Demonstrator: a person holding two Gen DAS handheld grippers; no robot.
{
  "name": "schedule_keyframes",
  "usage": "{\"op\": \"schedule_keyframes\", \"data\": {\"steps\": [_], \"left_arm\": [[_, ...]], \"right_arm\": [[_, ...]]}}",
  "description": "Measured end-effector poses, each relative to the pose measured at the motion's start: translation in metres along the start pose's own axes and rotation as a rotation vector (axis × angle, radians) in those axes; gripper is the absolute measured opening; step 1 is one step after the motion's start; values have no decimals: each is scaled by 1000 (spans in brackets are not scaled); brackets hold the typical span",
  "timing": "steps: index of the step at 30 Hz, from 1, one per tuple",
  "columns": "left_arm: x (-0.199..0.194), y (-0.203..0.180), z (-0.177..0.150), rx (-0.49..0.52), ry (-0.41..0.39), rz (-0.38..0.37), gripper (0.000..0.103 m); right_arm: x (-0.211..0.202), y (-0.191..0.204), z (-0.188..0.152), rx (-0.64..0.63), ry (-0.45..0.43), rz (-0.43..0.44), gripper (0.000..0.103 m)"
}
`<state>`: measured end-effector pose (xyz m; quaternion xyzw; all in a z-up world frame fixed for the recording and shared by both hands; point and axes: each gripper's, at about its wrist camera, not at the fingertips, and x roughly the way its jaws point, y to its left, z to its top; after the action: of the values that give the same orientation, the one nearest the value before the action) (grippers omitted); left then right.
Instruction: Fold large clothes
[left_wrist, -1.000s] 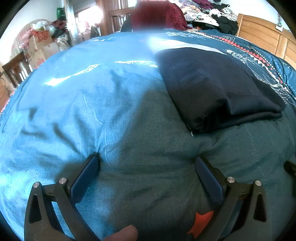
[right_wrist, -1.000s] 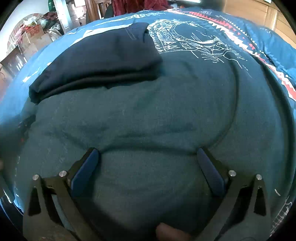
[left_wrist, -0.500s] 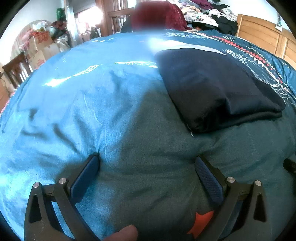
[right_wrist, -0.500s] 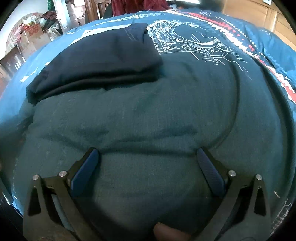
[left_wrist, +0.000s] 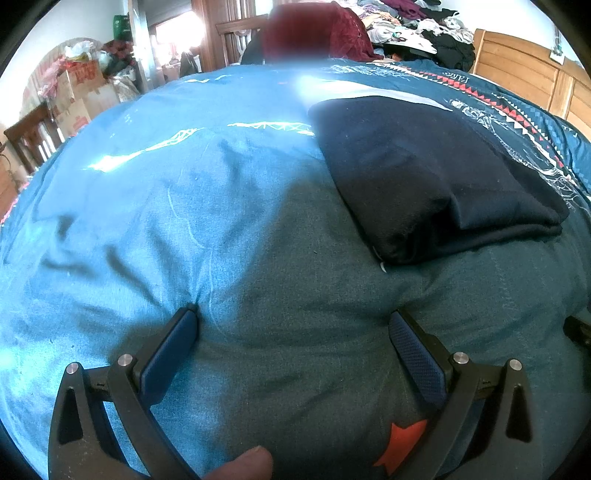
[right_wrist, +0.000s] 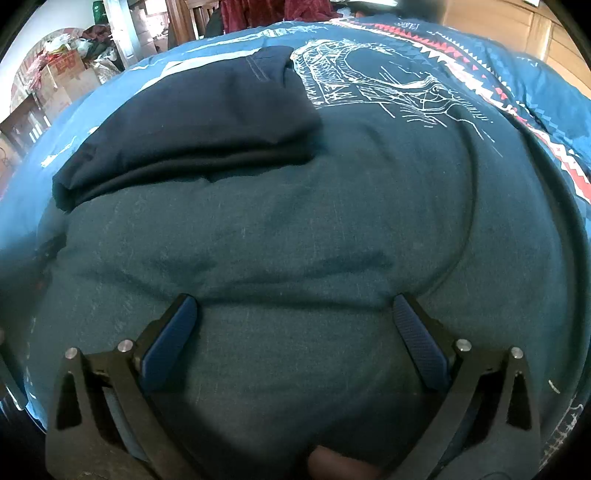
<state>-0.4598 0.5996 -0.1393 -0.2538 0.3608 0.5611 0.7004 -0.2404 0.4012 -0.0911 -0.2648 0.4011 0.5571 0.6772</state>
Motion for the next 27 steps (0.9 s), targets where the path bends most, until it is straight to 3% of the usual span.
{"op": "schedule_keyframes", "data": {"steps": [4,7,11,15,18,22,24,27], "left_arm": [[-4,0,6,19,18,-7,103],[-24,-1,18,-2,-5,-25,103],[-78,-13,44,-14,-73,-27,103],[-165,-31,68,5,-242,-26,103],[-212,-39,79,27,-301,-51,103],[-262,-41,84,15,-369,-78,103],[-278,-46,82,29,-392,-40,103],[-291,-50,77,42,-407,-50,103]], "right_arm": [[-8,7,9,-35,15,-35,103],[-35,13,22,-36,-21,-32,103],[-87,22,46,-17,-88,-26,103],[-157,33,70,-10,-205,-9,103],[-196,42,80,-31,-265,-17,103],[-219,50,87,-42,-261,-46,103],[-224,53,87,-44,-246,-59,103],[-232,59,79,-48,-246,-39,103]]}}
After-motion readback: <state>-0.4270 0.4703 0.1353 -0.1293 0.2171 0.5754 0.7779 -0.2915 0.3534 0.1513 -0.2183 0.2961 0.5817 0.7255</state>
